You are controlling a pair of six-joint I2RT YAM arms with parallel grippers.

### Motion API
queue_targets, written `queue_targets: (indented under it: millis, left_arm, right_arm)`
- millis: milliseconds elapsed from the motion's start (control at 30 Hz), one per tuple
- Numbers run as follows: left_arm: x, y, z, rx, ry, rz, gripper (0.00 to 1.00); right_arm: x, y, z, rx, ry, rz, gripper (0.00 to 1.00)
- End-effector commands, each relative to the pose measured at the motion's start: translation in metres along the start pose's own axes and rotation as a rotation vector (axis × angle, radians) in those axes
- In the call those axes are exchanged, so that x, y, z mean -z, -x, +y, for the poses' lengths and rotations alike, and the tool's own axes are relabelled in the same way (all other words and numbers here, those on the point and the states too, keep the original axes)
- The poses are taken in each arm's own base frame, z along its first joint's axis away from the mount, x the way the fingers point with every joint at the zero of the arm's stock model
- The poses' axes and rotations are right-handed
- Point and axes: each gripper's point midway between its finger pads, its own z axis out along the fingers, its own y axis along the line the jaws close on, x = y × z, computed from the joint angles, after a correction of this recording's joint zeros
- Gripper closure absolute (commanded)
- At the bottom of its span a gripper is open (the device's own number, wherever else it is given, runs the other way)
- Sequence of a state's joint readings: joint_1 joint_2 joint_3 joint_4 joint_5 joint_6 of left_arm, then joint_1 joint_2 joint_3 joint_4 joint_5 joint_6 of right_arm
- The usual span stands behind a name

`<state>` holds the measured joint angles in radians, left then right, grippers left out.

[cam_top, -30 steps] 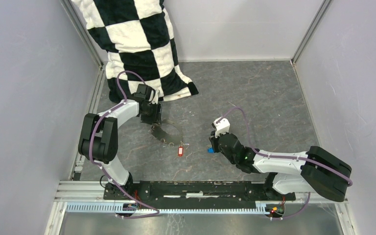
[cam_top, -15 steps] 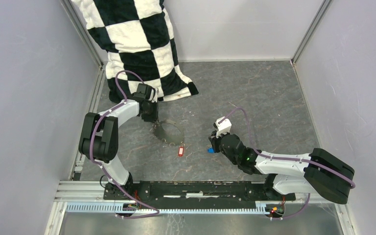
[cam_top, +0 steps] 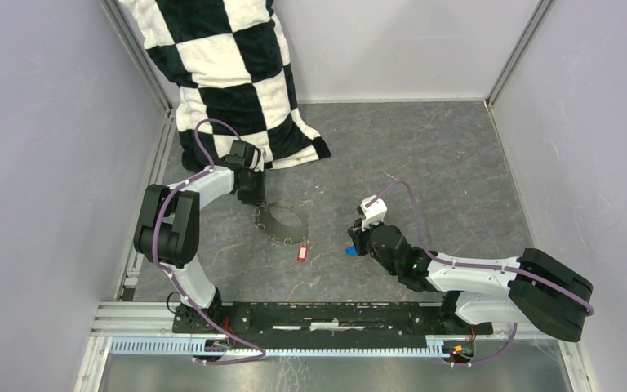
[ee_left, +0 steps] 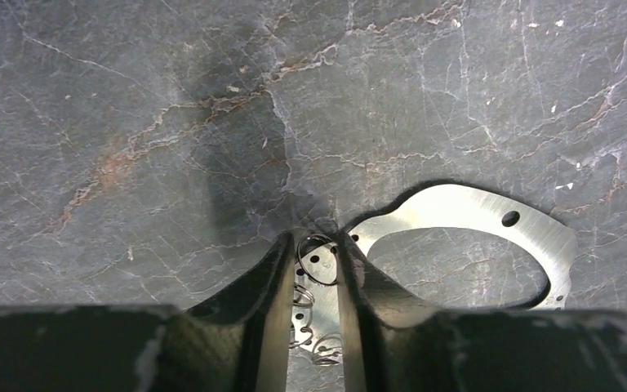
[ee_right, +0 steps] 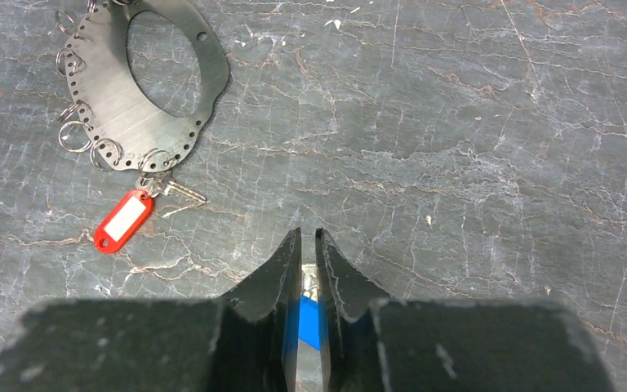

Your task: Put the keys on the keyring

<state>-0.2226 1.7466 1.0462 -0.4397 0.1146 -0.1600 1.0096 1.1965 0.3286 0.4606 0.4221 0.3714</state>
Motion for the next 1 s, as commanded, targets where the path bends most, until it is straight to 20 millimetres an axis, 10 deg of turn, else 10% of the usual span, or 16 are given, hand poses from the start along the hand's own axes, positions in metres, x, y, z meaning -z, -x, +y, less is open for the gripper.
queue_targets:
  millis: [0,200,767,967]
  left_arm:
    - [0.003,0.011,-0.011,0.029,-0.034,-0.031,0.74]
    - [0.008,0.013,-0.017,0.011,-0.057,-0.034,0.97]
    - [0.115,0.039,-0.116,-0.405,-0.454,-0.213,0.98]
    - [0.177,0.028,-0.162,-0.603,-0.661,-0.291,0.98]
  right_arm:
    - [0.001,0.013,0.004,-0.040,0.019,-0.052,0.85]
    - [0.001,0.016,0.004,-0.041,0.020,-0.062,0.87]
    - [0.010,0.066,0.027,-0.028,0.143,-0.226,0.90]
    - [0.030,0.111,0.058,0.077,0.326,-0.384,0.64]
